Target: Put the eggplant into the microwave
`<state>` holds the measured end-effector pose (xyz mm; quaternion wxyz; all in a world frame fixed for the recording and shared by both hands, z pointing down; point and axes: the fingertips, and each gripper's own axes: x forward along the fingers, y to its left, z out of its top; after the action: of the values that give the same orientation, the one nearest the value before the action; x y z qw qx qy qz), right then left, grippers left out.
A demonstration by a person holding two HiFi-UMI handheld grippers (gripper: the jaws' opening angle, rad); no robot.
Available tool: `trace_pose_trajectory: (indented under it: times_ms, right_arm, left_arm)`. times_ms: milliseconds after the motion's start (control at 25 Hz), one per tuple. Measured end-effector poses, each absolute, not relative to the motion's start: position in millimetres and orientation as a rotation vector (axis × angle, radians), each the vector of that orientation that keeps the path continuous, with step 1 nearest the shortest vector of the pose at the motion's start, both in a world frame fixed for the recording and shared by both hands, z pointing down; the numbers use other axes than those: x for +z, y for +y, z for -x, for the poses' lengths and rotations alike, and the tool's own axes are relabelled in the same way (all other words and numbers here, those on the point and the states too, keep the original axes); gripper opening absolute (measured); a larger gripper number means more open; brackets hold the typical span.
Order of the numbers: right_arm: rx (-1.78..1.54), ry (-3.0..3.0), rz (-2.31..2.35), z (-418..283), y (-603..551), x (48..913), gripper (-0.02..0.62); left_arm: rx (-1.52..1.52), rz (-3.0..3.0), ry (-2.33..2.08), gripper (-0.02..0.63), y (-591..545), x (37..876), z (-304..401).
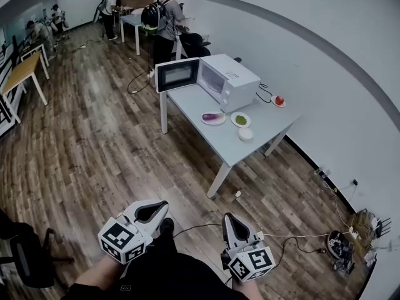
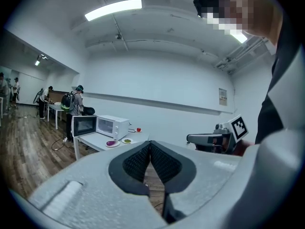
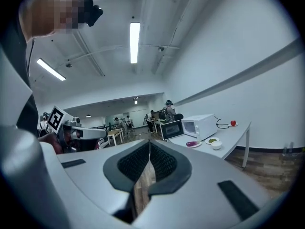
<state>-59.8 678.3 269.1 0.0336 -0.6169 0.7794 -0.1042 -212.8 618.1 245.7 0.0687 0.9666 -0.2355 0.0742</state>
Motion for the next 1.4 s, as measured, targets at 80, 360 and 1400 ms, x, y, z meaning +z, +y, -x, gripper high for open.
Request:
trace_pose_trajectory:
  times_ms: [80,360,1400]
  right_arm:
    - [-0.305,2.413,1.910,56,658,270,0.017]
    - [-0.286,2.442,1.927,55,567,269,0.017]
    - [-0.394,2.407,1.992,27,305,289,0.017]
  left_arm:
    - [0.206,-2.906,-0.714,0.009,597,247,209]
    - [0.196,-2.921,-0.712,0.009,504,247,203]
    - [0.256,-2.913,-0.636,0.009,239,255,177]
